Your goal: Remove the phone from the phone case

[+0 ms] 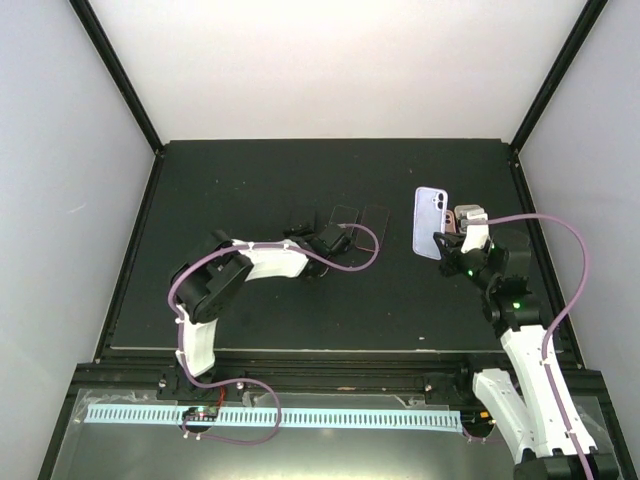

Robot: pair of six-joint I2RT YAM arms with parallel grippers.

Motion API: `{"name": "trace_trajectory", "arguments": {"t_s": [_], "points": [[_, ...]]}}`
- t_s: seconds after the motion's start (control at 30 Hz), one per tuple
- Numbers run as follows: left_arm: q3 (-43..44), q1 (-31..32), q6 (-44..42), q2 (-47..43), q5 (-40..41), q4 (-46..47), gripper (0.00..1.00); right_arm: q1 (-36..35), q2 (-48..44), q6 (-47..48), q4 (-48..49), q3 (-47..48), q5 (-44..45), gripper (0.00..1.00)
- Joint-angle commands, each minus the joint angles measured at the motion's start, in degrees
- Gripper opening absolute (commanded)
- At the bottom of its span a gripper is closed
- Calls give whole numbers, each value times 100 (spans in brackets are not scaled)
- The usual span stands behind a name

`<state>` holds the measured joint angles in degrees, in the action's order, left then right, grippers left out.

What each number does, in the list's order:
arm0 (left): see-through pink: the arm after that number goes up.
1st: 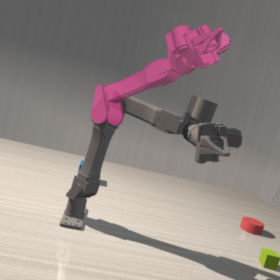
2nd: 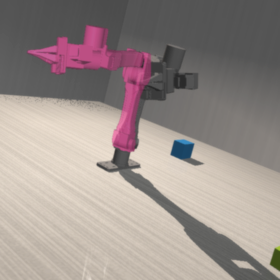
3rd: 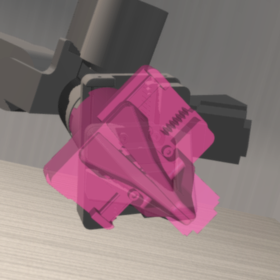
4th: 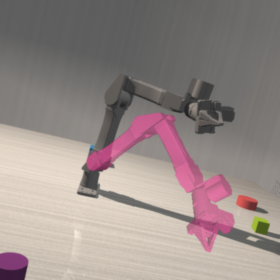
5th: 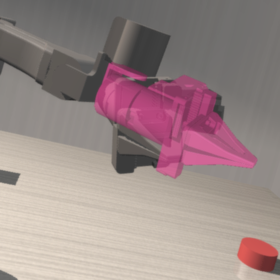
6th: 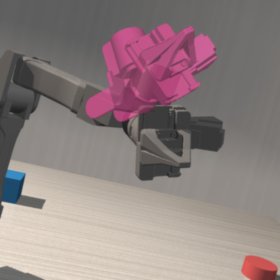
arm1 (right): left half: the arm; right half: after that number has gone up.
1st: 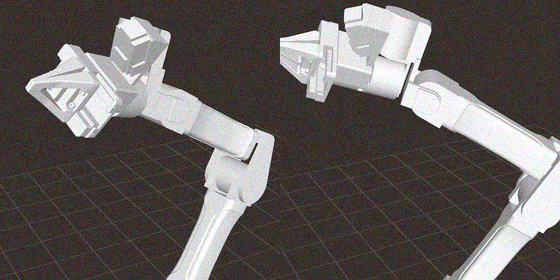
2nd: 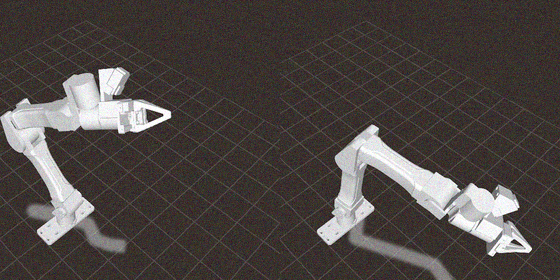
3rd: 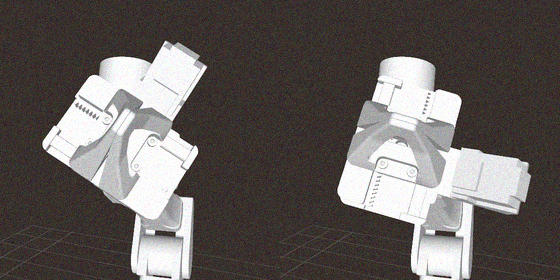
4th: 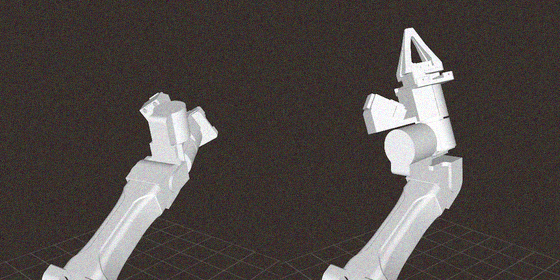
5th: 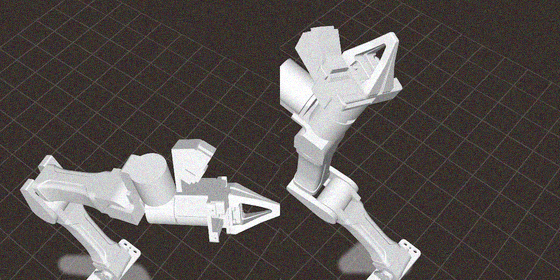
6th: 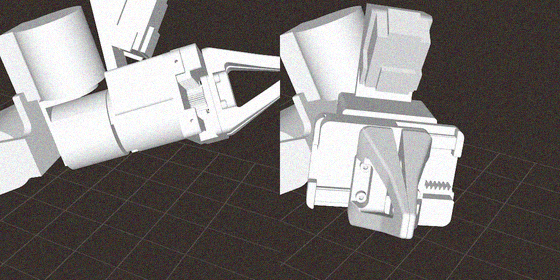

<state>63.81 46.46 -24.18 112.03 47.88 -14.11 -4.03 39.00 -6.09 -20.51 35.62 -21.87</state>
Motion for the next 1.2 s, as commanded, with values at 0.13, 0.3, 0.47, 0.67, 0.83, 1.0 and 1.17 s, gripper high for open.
{"name": "trace_trajectory", "arguments": {"t_s": [0.13,0.3,0.47,0.67,0.83,1.0,1.17], "points": [[132,324,2313,-989,-569,-2093,92,25,146,72,276,50,174,1],[539,1096,2978,-1893,-624,-3070,92,25,405,126,274,73,278,1],[958,1628,2893,-2795,-917,-3254,93,26,1932,227,-286,753,139,1],[641,1251,2754,-4122,-1433,-2371,99,42,3502,454,-835,1517,-404,1],[-253,533,2780,-4910,-1439,-1330,98,43,4336,379,-961,1814,-417,1],[-1111,334,2274,-5638,-1546,-609,95,88,5146,450,-1055,2151,-55,1],[-1266,330,2024,-5965,-1423,-493,95,201,5791,337,-1078,2675,65,1]]}}
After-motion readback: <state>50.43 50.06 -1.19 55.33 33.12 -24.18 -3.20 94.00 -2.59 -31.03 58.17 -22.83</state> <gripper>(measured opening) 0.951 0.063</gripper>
